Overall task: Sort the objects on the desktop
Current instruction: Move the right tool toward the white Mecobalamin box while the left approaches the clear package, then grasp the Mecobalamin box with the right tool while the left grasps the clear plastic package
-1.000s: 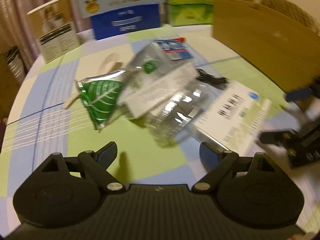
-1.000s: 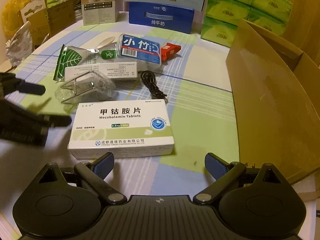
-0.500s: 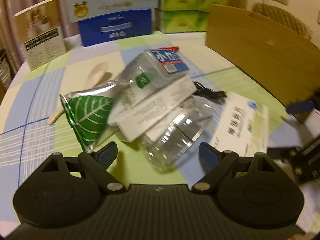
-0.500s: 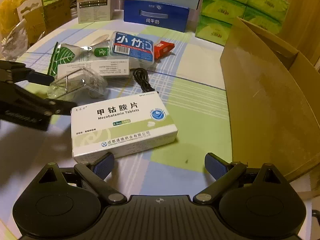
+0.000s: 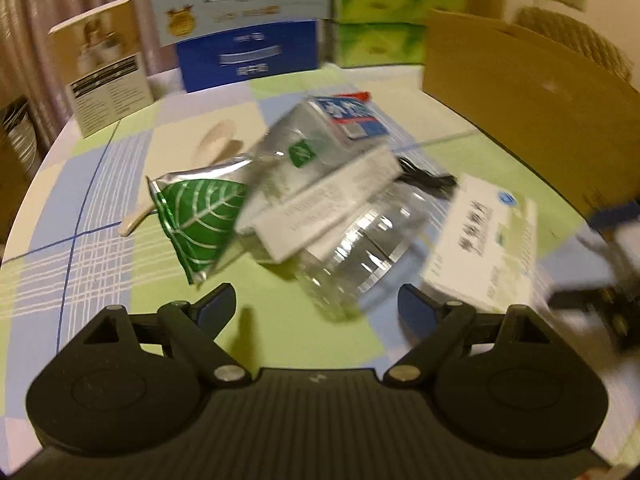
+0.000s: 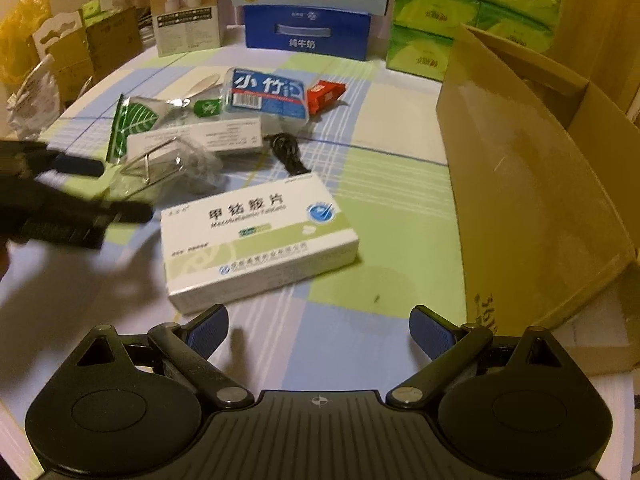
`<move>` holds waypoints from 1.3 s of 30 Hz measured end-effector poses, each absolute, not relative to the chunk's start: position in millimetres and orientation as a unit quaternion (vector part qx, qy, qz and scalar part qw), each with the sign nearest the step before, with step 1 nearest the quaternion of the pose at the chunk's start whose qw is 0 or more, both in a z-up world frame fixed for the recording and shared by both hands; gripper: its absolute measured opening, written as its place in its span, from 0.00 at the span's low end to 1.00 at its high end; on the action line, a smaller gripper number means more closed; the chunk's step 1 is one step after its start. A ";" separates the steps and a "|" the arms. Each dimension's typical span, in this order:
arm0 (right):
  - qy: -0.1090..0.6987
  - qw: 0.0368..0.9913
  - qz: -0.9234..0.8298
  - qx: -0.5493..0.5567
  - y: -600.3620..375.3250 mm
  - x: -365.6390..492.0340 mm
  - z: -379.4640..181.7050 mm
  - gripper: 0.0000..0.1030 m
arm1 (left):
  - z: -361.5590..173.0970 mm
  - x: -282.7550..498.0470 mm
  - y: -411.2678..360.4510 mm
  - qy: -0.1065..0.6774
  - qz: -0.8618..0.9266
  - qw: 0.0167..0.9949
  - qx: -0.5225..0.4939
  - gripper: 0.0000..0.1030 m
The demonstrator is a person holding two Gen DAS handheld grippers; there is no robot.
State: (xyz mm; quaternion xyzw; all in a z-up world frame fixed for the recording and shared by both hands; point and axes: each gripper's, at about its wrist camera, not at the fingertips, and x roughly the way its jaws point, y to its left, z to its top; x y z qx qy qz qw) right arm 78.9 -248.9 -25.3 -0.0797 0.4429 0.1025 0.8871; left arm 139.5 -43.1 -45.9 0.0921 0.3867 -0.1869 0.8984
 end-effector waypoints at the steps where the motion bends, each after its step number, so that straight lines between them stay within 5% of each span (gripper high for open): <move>1: 0.444 0.886 0.103 -0.084 -247.5 79.6 -26.6 0.92 | -46.7 143.1 -43.1 0.387 -0.185 0.899 0.090 0.83; 21: 0.456 0.880 0.089 -0.100 -253.3 57.6 -23.4 0.92 | -49.2 109.5 -61.1 0.392 -0.272 0.869 0.126 0.81; 39: 0.389 0.915 0.108 0.019 -240.2 17.8 -1.5 0.92 | -22.5 85.2 -32.3 0.375 -0.220 0.896 0.090 0.85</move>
